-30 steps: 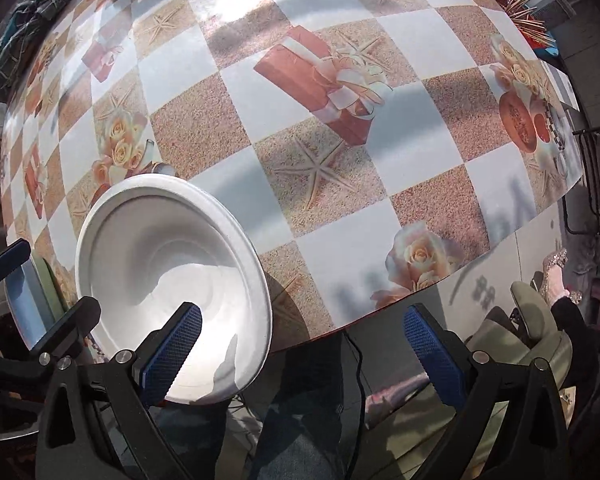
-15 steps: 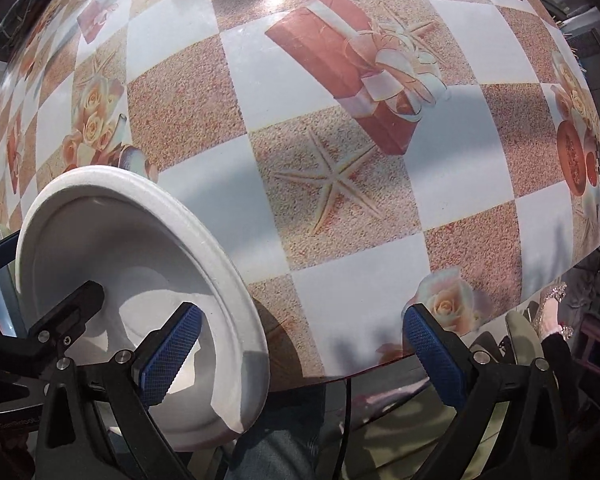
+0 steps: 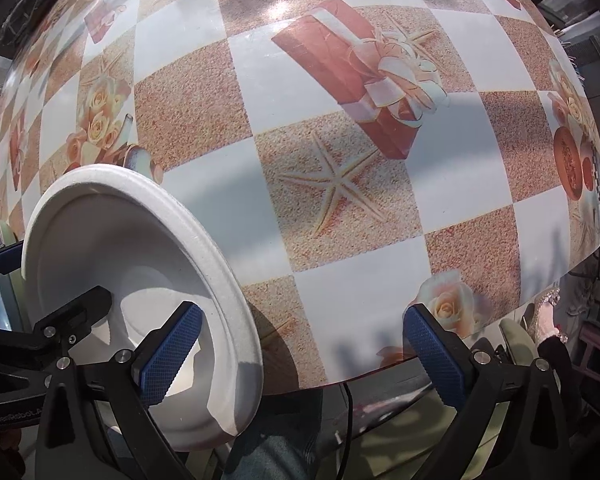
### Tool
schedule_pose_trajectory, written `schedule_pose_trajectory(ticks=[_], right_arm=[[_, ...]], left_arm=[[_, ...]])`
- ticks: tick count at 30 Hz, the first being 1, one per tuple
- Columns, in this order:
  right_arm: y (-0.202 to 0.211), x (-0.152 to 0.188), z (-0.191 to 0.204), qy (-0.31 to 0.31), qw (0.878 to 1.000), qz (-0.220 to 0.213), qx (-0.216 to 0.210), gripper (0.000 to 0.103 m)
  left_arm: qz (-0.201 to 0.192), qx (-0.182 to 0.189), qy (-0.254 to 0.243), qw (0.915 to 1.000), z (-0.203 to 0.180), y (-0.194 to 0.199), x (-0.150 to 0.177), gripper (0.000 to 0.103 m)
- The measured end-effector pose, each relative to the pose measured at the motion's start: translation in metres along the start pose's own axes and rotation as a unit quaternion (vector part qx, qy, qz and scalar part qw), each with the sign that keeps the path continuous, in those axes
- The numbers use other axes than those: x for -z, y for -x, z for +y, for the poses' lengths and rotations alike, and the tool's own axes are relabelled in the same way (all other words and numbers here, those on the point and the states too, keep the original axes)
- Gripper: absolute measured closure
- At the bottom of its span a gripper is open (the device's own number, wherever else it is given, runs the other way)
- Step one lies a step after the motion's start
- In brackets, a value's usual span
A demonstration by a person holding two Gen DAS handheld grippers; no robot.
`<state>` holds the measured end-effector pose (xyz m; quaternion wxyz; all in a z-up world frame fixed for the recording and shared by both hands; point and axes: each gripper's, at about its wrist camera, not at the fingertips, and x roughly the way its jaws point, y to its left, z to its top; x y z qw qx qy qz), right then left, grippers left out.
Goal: Organize plates and bowls
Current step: 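Move both grippers to the stacked white bowls and close on the rim, then carry the stacked white bowls over the blue plate stack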
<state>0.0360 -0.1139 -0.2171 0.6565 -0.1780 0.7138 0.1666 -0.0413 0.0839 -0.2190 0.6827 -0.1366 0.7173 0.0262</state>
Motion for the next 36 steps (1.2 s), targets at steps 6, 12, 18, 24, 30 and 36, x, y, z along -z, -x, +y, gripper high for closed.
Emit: schedule_pose_trajectory(ticks=[6,12,18,24,30,36], right_arm=[[0.013,0.005,0.011,0.018,0.999,-0.01,-0.026,0.039],[0.018,0.008,0.007,-0.027,0.995,-0.004,-0.095,0.079],[0.018,0.015,0.014,-0.036,0.995,0.002,-0.09,0.079],[0.013,0.027,0.019,-0.04,0.995,0.009,-0.094,0.079],[0.012,0.026,0.046,-0.019,0.996,0.011,-0.091,0.079],[0.012,0.021,0.074,-0.001,0.996,0.017,-0.088,0.078]], left_arm=[[-0.01,-0.011,-0.017,0.9997,-0.017,0.006,0.001,0.035],[0.004,0.026,-0.022,0.9994,-0.032,0.006,0.001,0.071],[-0.004,0.013,-0.031,0.9994,-0.033,0.008,0.008,0.07],[-0.009,-0.001,-0.033,0.9994,-0.039,0.004,0.025,0.069],[-0.008,-0.004,-0.009,0.9999,-0.023,0.001,0.034,0.068],[-0.011,-0.006,0.005,0.9999,-0.006,-0.002,0.04,0.067]])
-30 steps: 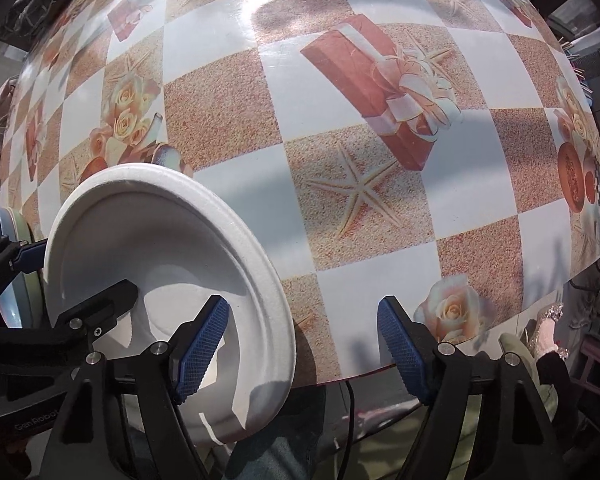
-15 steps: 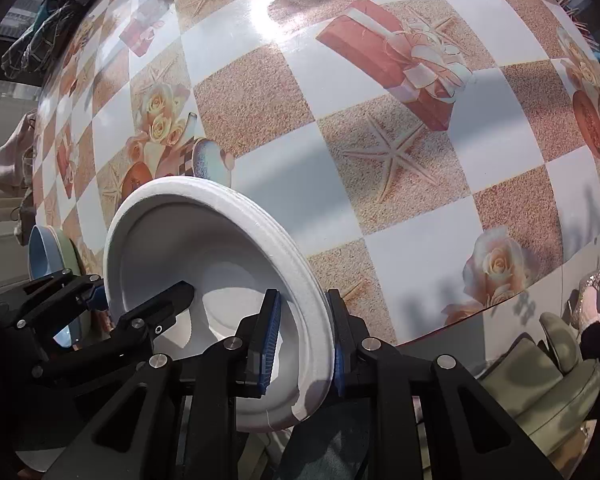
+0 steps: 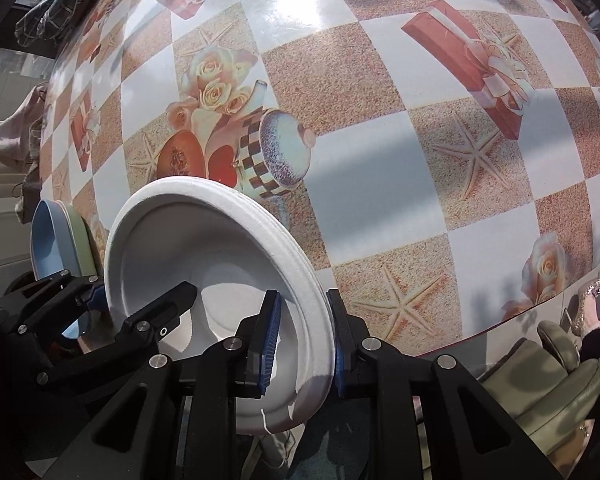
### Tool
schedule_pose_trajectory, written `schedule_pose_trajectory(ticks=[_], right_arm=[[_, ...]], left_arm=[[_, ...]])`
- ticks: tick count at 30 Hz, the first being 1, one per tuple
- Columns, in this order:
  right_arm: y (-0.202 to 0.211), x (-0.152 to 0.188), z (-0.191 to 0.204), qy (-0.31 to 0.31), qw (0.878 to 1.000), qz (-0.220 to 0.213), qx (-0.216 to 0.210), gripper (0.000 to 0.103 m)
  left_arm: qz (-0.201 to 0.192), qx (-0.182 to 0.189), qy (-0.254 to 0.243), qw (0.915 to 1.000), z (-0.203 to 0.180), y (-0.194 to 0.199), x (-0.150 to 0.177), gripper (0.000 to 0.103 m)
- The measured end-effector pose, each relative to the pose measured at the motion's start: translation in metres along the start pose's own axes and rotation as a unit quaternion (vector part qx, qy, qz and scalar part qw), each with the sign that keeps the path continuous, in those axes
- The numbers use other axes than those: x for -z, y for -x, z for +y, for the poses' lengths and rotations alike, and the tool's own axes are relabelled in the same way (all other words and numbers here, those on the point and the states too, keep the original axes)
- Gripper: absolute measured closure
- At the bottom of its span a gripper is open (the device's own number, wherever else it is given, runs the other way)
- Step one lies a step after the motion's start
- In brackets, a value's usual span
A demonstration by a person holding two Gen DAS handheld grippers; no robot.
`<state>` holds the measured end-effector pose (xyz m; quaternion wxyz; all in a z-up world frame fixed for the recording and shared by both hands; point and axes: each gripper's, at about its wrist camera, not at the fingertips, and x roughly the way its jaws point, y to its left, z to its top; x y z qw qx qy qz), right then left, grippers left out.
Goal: Organize plates and bowls
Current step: 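Carry the stacked white bowls over the blue plate stack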
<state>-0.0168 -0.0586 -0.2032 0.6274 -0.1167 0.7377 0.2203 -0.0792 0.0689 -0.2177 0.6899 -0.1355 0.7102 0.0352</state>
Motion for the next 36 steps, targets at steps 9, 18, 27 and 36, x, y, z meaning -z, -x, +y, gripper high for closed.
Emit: schedule_pose_trajectory(ticks=[9,18,27,36], right_arm=[[-0.004,-0.006,0.016,0.009,1.0,0.012,0.004,0.078],[-0.012,-0.008,0.041,0.026,0.999,0.018,0.011,0.074],[-0.006,0.01,0.042,0.017,0.999,0.03,-0.001,0.074],[0.024,0.019,0.07,0.014,1.0,0.01,-0.008,0.074]], left_arm=[[-0.002,0.002,0.006,1.0,0.015,0.001,0.011,0.067],[-0.005,0.003,0.006,1.0,0.019,0.0,0.01,0.067],[-0.013,0.007,0.002,0.9999,0.029,0.018,0.009,0.067],[-0.039,0.013,0.004,0.9992,0.035,0.05,0.019,0.067]])
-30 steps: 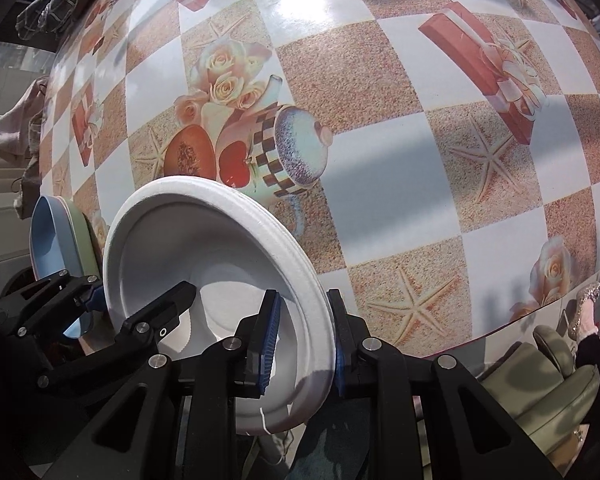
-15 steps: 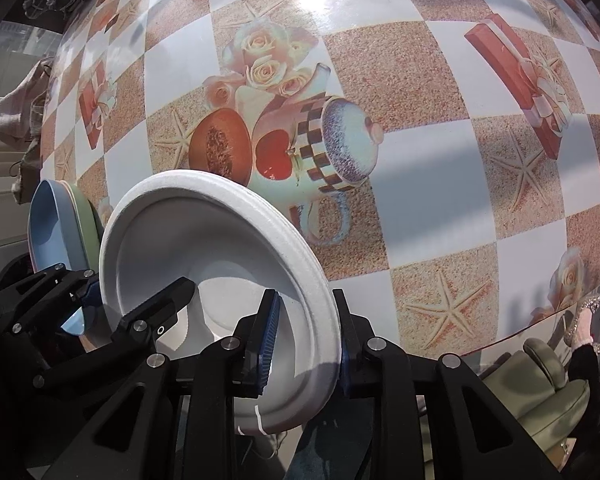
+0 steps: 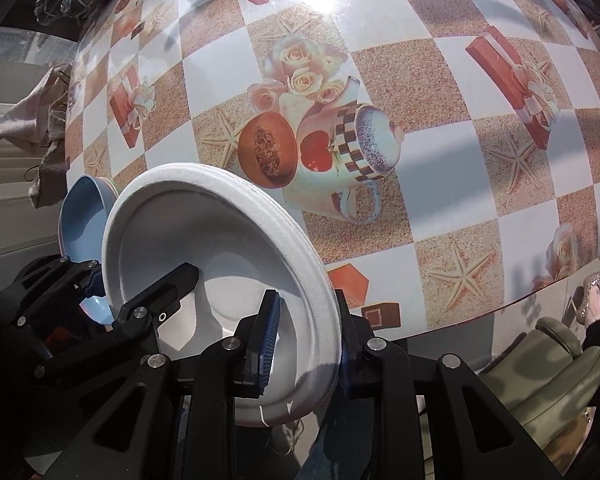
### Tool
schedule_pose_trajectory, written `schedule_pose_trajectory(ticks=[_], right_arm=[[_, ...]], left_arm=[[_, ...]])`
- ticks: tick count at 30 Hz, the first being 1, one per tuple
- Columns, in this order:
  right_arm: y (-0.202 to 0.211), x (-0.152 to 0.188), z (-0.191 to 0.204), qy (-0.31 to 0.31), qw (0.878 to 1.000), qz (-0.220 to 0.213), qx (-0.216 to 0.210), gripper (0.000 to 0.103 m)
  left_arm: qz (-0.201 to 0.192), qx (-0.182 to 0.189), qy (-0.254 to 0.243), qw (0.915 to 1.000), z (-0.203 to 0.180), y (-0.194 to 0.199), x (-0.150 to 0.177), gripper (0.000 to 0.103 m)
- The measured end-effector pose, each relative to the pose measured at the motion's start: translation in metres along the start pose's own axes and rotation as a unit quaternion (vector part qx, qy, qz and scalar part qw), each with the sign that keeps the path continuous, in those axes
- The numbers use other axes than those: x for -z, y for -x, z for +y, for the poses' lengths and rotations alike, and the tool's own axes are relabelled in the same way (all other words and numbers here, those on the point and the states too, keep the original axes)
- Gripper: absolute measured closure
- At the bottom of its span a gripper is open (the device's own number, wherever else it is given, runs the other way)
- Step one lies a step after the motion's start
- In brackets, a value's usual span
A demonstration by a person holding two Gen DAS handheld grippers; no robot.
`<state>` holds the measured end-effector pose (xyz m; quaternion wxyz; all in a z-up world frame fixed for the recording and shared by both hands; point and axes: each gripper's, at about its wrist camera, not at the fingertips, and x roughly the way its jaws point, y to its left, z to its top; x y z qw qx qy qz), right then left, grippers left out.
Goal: Organize plates and bowls
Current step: 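Carry the stacked white bowls over the blue plate stack, then lower the bowls onto the blue plate and open both grippers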
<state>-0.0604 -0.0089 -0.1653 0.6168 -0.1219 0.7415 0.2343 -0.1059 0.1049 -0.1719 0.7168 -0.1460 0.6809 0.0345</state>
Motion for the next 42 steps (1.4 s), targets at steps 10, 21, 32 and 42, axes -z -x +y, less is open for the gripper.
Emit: schedule_pose_trajectory(ticks=[10,21,32,42], right_arm=[[0.028,-0.013,0.045,0.042,0.999,-0.033,-0.005,0.074],[0.016,-0.019,0.131,0.137,0.99,-0.023,-0.019,0.074],[-0.01,-0.021,0.174,0.172,0.985,-0.003,-0.016,0.074],[-0.022,-0.026,0.175,0.174,0.985,0.007,-0.007,0.074]], left_arm=[[-0.039,0.004,0.05,0.998,0.043,0.041,0.021,0.067],[-0.067,-0.019,0.148,0.9866,0.122,0.068,0.061,0.067],[-0.059,-0.031,0.191,0.9794,0.158,0.061,0.083,0.067],[-0.059,-0.041,0.18,0.981,0.159,0.053,0.08,0.061]])
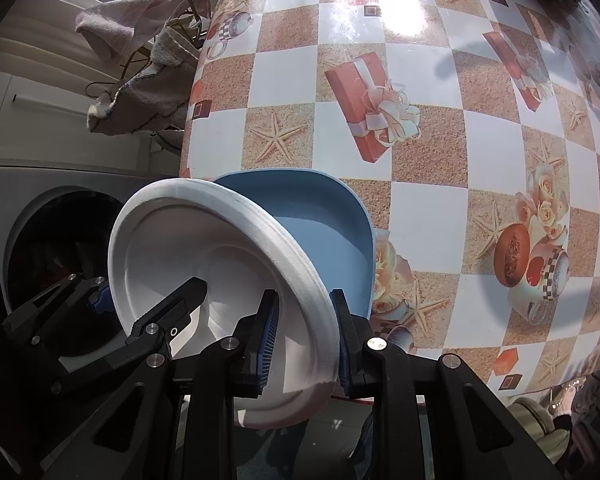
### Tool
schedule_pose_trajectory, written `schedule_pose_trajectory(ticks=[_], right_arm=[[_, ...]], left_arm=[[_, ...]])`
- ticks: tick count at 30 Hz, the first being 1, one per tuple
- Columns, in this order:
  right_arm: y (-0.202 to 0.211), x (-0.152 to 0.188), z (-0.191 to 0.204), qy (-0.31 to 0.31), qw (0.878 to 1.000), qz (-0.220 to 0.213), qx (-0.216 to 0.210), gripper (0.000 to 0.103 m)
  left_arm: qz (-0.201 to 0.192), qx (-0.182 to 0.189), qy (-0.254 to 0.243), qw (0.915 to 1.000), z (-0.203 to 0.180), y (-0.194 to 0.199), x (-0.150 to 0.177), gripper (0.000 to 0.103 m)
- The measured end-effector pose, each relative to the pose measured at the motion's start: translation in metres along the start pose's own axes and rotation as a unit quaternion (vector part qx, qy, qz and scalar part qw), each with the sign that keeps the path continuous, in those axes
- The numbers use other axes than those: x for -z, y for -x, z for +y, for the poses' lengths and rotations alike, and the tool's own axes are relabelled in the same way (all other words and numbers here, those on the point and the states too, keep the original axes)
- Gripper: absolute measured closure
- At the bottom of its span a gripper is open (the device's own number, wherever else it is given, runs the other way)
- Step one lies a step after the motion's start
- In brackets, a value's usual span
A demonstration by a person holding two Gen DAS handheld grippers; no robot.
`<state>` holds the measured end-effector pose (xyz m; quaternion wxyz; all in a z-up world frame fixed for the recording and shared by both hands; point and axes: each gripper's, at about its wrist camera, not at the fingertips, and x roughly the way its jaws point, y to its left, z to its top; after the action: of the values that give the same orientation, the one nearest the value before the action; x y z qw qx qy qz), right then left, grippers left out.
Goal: Organize plates and bowls
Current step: 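Lower the bowls onto the blue plate and open both grippers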
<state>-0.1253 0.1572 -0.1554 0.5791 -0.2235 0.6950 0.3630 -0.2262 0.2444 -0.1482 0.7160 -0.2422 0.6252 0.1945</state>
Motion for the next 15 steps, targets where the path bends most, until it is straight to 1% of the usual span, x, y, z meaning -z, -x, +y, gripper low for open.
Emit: schedule_pose_trajectory(ticks=[2,3,4,5,6,7,8,9,10,12,15], right_arm=[[0.0,0.0,-0.001,0.002,1.0,0.002,0.003,0.074],[0.001,0.0,-0.001,0.004,1.0,0.001,0.006,0.073],[0.002,0.0,-0.002,0.005,1.0,-0.001,0.008,0.067],[0.005,0.001,-0.004,0.005,1.0,-0.005,0.009,0.039],[0.008,0.001,-0.006,0.004,1.0,-0.01,0.005,0.009],[0.012,0.002,-0.008,0.003,1.0,-0.017,-0.001,0.002],[0.015,0.002,-0.009,0.003,1.0,-0.022,-0.004,0.001],[0.018,0.002,-0.01,0.003,1.0,-0.026,-0.003,0.001],[0.022,0.002,-0.011,0.005,1.0,-0.031,0.0,0.001],[0.03,0.003,-0.014,0.009,0.999,-0.042,0.007,0.001],[0.046,0.006,-0.02,0.011,0.998,-0.057,0.013,0.001]], left_arm=[[-0.006,0.0,-0.006,1.0,-0.001,0.0,0.0,0.061],[-0.009,-0.001,-0.01,0.9999,-0.002,0.001,0.0,0.059],[-0.014,-0.004,-0.013,0.9998,-0.002,0.001,0.0,0.054],[-0.017,-0.007,-0.016,0.9997,-0.002,0.002,0.0,0.051],[-0.019,-0.007,-0.018,0.9996,-0.002,0.003,0.0,0.044],[-0.021,-0.003,-0.019,0.9996,-0.001,0.004,0.0,0.041],[-0.026,0.002,-0.018,0.9995,0.0,0.006,0.0,0.04],[-0.032,0.005,-0.019,0.9993,0.001,0.008,0.001,0.037],[-0.037,0.005,-0.022,0.9991,0.001,0.011,0.001,0.031],[-0.042,0.005,-0.029,0.9987,0.0,0.017,0.0,0.022],[-0.053,0.016,-0.045,0.9975,-0.004,0.031,-0.002,0.022]])
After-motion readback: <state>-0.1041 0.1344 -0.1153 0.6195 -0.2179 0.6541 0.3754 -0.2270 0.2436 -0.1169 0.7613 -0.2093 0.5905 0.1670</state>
